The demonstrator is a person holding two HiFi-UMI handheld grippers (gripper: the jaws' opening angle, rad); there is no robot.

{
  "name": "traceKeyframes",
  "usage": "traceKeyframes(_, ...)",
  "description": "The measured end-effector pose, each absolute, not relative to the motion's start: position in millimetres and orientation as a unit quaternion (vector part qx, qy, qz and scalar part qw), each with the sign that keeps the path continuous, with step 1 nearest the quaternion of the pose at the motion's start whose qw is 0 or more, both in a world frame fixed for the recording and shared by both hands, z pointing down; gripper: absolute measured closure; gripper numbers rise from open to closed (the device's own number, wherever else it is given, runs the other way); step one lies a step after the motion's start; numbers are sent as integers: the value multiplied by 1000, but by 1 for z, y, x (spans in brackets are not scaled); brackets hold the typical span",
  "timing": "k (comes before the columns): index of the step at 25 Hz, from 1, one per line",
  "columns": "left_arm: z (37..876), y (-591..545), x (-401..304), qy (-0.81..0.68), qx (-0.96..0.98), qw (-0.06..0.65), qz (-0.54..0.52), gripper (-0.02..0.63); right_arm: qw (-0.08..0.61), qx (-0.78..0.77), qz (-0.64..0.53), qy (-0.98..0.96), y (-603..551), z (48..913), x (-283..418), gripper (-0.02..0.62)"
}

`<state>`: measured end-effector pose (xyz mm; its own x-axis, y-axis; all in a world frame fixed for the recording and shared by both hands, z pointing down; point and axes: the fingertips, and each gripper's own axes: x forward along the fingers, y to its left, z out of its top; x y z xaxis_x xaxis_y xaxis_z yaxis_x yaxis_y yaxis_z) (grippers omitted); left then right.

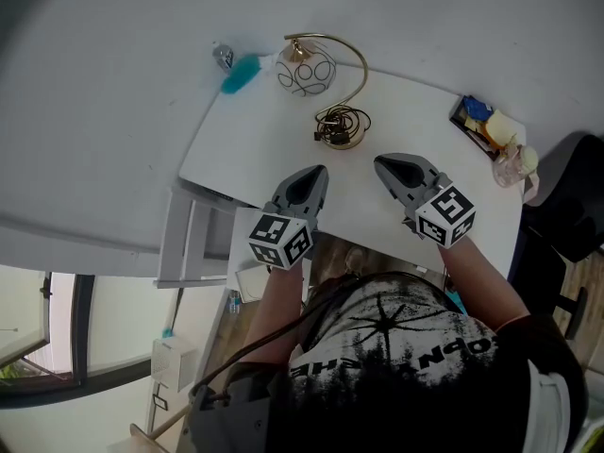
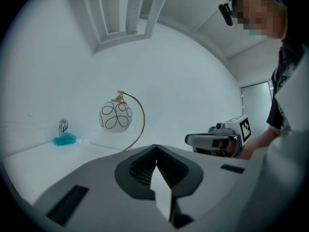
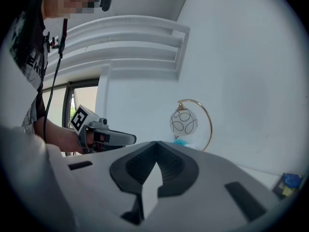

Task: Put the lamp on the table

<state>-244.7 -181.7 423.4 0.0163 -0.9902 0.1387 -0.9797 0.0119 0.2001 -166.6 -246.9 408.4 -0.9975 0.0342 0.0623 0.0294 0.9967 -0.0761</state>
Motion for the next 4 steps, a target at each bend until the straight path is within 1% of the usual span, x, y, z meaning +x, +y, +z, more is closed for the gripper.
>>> traceKeyframes(4, 423, -182, -240, -699, 705, 123, -23, 591, 39, -15, 38, -998, -246, 412, -164, 577)
